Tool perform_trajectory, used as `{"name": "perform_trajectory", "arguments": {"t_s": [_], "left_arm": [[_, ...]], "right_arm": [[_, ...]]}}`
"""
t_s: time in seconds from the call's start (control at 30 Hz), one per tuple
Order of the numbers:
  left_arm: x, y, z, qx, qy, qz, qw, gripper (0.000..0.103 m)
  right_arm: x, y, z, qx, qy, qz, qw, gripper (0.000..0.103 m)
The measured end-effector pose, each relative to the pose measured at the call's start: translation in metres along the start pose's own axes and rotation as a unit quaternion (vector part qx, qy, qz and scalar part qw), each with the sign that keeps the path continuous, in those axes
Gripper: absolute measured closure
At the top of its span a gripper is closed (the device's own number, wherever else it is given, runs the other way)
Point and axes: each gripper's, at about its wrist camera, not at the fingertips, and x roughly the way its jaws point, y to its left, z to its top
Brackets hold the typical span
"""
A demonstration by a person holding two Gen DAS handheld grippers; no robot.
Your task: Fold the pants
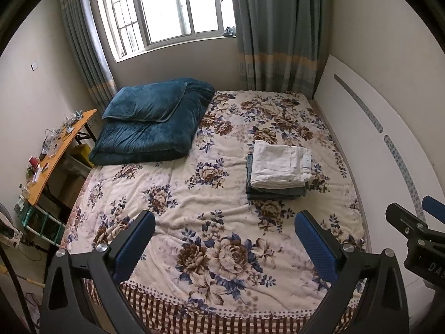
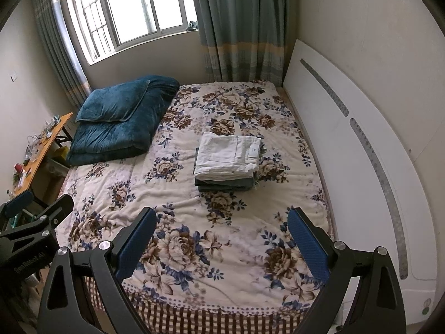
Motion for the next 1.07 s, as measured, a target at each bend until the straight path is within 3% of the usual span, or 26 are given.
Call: {"name": "perform_trajectory", "arguments": {"t_s": [0.4,0.53,1.07], "left_arm": [[-0.002,-0.002,0.001,0.003,-0.005,0.002,1.0,0.0],[-0.003,-0.003,0.007,0.008,-0.012,0.006,0.9999,0.0],[-0.007,-0.001,0.004,-0.001,-0.022,0.003,0.9998,0.0]], "right_arm": [[-0.004,0.003,0.002,0.002,0.0,-0.001,1.0,0.005],[-0.004,0.005,0.002,0.006,0.006,0.018,1.0,0.005],[-0.011,0.008,-0.009,0.01,0.001,0.007,1.0,0.005]]}}
